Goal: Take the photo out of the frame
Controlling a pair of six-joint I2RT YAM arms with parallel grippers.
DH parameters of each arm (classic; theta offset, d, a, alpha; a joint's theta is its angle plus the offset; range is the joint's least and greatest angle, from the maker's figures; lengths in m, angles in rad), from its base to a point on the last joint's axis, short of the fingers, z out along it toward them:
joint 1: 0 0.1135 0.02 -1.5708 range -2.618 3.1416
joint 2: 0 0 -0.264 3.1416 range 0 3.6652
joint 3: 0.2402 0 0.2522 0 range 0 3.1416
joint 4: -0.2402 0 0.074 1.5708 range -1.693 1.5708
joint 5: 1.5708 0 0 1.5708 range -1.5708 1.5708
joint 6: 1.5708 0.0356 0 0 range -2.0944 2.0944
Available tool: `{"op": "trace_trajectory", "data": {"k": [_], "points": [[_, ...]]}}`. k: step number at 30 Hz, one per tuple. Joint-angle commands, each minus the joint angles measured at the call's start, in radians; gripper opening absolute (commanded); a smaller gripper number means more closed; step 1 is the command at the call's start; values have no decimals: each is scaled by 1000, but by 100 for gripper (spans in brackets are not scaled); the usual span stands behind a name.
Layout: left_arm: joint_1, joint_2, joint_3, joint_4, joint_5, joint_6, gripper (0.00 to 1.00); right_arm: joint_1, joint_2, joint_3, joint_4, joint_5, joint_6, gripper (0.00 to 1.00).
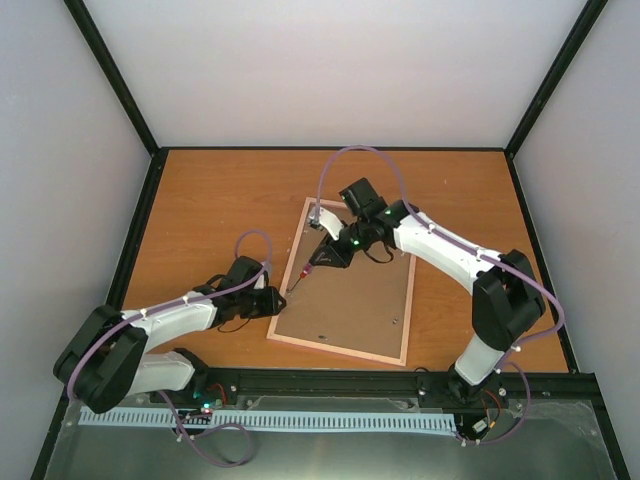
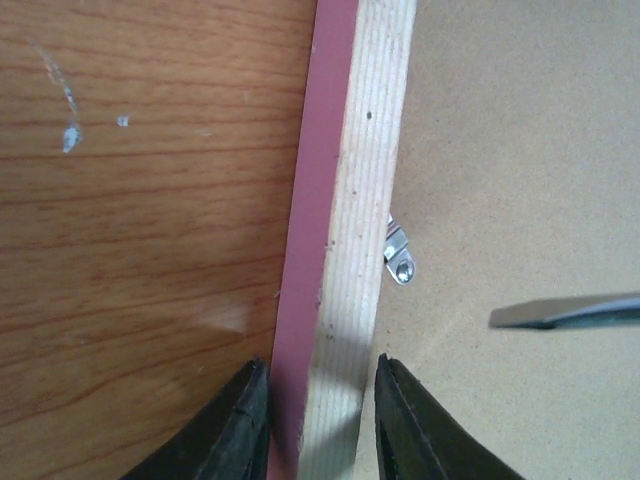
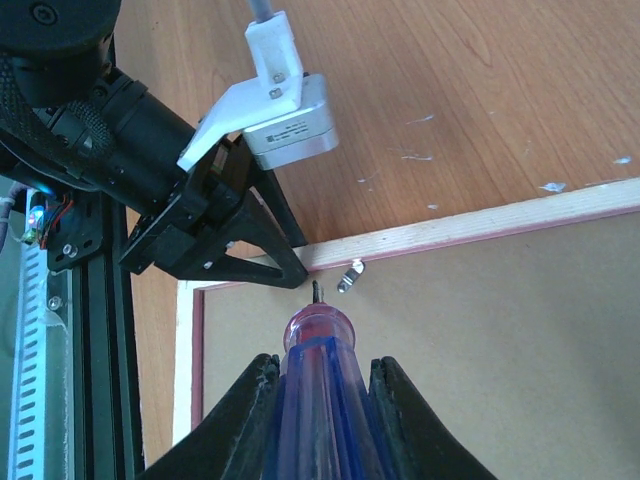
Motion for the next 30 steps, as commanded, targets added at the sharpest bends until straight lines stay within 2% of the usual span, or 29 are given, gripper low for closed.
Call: {"op": "trace_trajectory", "data": {"k": [1, 17, 23, 30], "points": [[-13, 23, -8, -12, -10, -26, 28, 35, 25, 41, 25, 9, 6, 3], [-12, -18, -43, -8, -21, -43, 9, 63, 100, 86, 14, 32, 6, 3], [-13, -22, -49, -8, -22, -44, 6, 74, 119, 101, 16, 39, 12, 3], [-13, -33, -57, -8, -25, -47, 3, 78, 142, 114, 1, 134, 18, 3]]}}
